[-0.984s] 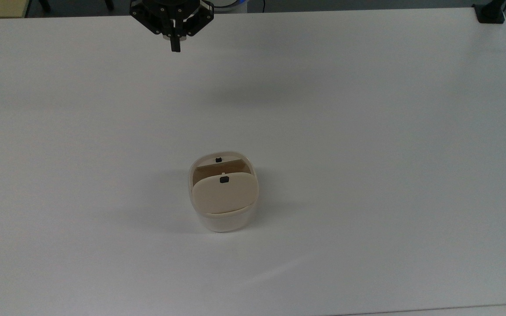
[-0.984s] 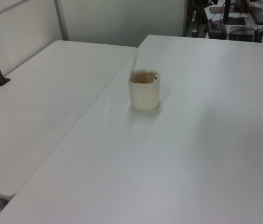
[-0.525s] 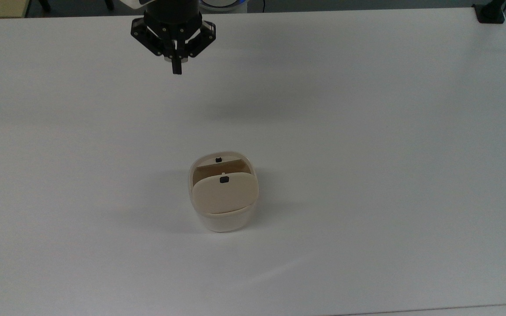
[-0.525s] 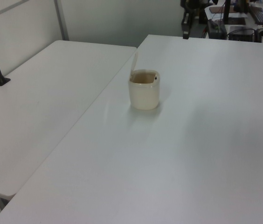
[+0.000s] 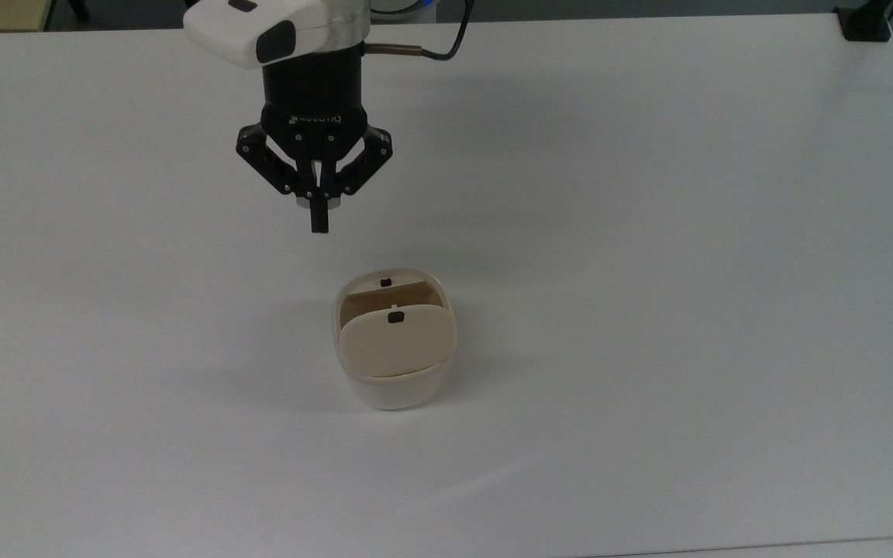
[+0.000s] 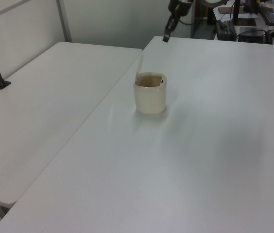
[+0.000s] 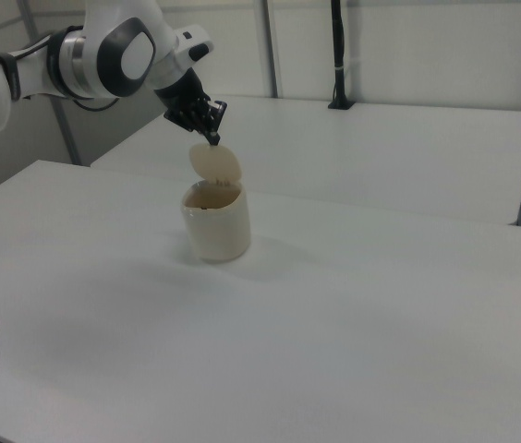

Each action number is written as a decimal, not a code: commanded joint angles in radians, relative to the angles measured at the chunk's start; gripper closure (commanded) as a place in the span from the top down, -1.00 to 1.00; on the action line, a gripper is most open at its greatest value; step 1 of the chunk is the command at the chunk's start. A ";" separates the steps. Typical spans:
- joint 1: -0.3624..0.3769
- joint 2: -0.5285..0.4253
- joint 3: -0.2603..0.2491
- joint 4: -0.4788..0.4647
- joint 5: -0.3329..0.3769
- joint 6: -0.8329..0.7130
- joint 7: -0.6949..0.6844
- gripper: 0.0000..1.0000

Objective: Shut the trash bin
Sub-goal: 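Move the closed gripper over the bin toward the raised lid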

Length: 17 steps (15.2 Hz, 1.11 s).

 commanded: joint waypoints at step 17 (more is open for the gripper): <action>0.070 0.162 0.001 -0.013 0.057 0.381 -0.080 -1.00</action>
